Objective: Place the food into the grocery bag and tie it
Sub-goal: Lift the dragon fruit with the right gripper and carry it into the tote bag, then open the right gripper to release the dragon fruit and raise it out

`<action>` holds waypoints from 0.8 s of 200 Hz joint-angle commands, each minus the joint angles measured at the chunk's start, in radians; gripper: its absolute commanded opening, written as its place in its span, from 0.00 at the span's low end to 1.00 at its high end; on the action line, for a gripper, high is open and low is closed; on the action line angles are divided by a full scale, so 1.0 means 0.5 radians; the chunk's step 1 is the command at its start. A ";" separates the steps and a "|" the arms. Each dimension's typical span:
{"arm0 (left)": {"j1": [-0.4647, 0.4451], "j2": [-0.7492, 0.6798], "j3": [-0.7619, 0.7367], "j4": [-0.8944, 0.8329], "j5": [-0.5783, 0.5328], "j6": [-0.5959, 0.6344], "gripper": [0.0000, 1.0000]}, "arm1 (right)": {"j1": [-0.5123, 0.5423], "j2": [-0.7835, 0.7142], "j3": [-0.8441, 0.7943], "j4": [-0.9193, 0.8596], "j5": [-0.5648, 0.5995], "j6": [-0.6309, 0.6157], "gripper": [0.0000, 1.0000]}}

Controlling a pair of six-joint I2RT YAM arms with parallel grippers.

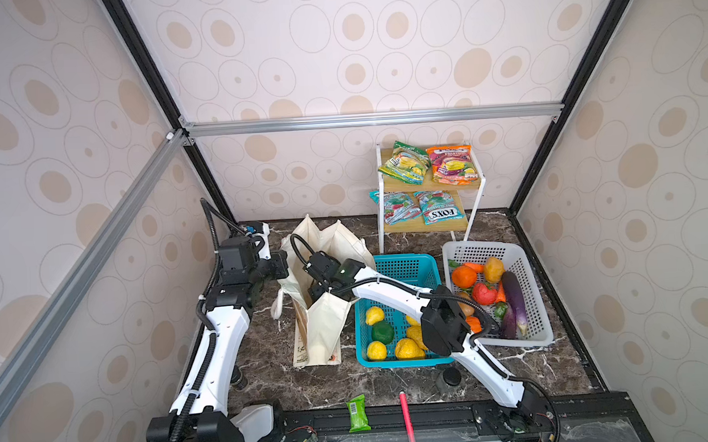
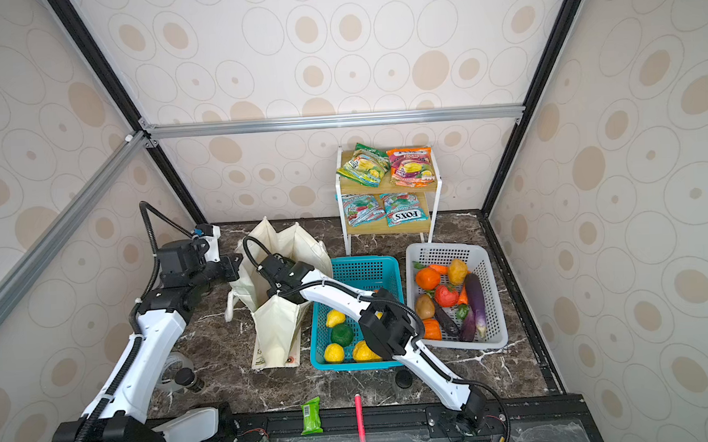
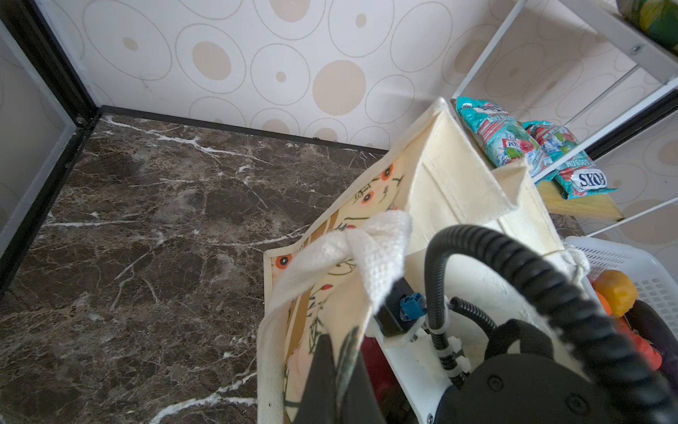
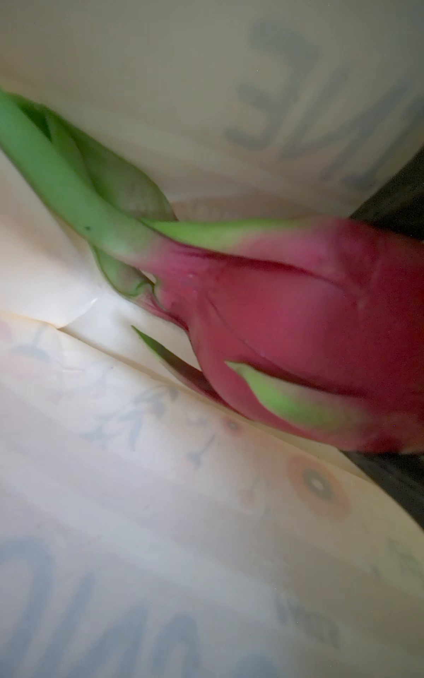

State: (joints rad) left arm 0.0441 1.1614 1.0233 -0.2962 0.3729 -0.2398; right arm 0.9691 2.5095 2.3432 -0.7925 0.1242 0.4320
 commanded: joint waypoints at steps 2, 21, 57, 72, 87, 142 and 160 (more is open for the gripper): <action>0.008 -0.046 0.017 0.076 0.013 0.013 0.00 | -0.036 0.138 -0.040 -0.254 -0.014 0.062 0.71; 0.007 -0.039 0.009 0.081 0.015 0.016 0.00 | -0.039 0.070 -0.066 -0.256 -0.018 0.050 0.81; 0.008 -0.052 -0.045 0.116 -0.017 0.031 0.00 | -0.038 -0.173 -0.167 -0.190 -0.037 0.011 1.00; 0.010 -0.058 -0.068 0.132 -0.021 0.029 0.00 | -0.038 -0.282 -0.228 -0.139 -0.033 0.001 1.00; 0.010 -0.054 -0.074 0.132 -0.019 0.033 0.00 | -0.037 -0.372 -0.265 -0.121 -0.006 0.015 1.00; 0.009 -0.056 -0.038 0.102 -0.042 0.052 0.00 | -0.019 -0.639 -0.256 -0.166 0.173 -0.004 1.00; 0.008 -0.056 -0.033 0.103 -0.042 0.045 0.00 | -0.008 -0.720 -0.265 -0.168 0.197 -0.025 1.00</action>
State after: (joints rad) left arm 0.0441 1.1549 0.9878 -0.2516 0.3569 -0.2386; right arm 0.9619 2.2185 2.2166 -0.8425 0.1711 0.4362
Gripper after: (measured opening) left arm 0.048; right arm 0.996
